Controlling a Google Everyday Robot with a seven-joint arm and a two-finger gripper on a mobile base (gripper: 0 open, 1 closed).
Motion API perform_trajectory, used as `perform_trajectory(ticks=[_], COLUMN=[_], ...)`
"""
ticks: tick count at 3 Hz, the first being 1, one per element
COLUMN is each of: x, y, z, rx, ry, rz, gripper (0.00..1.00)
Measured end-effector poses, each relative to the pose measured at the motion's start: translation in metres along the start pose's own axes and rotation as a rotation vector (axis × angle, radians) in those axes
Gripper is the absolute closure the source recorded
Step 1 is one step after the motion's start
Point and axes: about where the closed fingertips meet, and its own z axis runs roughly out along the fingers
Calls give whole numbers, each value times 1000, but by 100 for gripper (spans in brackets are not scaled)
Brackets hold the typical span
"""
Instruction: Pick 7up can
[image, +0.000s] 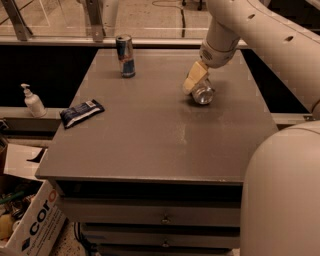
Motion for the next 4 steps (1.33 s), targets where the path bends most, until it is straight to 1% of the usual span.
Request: perform_trajectory(ticks=[1,2,3,4], x=[4,11,14,14], y=[2,8,12,19], z=[7,14,17,15], rx=[-11,-45,-68,-99], ry=[17,25,26,17], rz=[29,40,42,24], gripper=[0,18,41,64])
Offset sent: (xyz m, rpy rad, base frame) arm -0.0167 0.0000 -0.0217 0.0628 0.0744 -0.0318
